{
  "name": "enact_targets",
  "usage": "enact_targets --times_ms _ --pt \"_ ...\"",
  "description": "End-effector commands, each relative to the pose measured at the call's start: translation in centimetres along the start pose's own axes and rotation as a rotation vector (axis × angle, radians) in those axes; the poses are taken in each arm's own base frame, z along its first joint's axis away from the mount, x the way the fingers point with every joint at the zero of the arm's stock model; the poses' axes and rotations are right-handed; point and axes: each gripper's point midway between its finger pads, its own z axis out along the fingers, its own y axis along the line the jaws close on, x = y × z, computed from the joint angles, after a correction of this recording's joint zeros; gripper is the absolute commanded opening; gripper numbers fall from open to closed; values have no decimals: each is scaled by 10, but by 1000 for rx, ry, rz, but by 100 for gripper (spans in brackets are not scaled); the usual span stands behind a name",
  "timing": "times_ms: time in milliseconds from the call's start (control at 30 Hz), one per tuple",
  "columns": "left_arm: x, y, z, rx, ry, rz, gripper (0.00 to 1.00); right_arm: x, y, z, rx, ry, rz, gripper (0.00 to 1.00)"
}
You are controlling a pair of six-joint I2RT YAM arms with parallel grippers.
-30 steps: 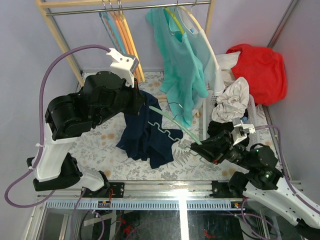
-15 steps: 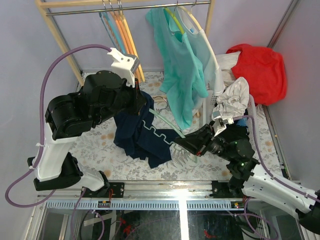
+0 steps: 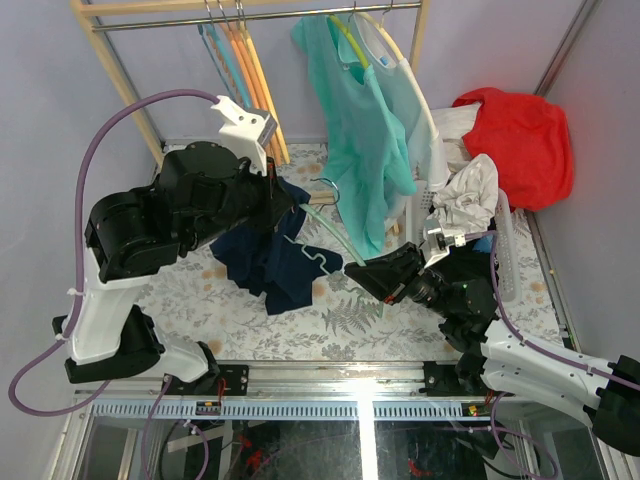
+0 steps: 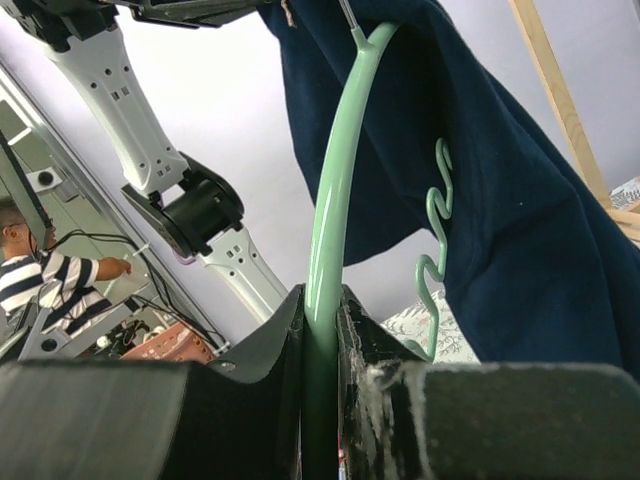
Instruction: Place the t-shirt on the hanger
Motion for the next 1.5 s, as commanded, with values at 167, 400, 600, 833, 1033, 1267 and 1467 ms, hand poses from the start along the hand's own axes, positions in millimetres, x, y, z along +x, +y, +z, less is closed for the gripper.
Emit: enact_targets --times_ms 167,400,600,833,1033,1267,1467 --pt "-45 -8 -32 81 -190 -47 0 -86 92 16 -325 -260 -114 0" --pt "-74 -13 -54 142 -322 -81 0 -117 124 26 -427 -317 -156 0" --pt "-85 -17 -59 168 -376 -91 0 -132 141 20 -450 -346 -210 0" --pt "-75 -24 -41 176 -328 -69 1 -133 150 -16 -395 -331 -271 0" --pt "-69 -25 -34 168 -299 -61 3 -114 133 -45 -295 -275 -254 0" --pt "-59 -28 -21 165 -251 -45 13 -95 115 -47 -263 -239 -216 0" --pt "-47 -20 -17 120 -208 -46 19 -92 112 -42 -261 -222 -224 0"
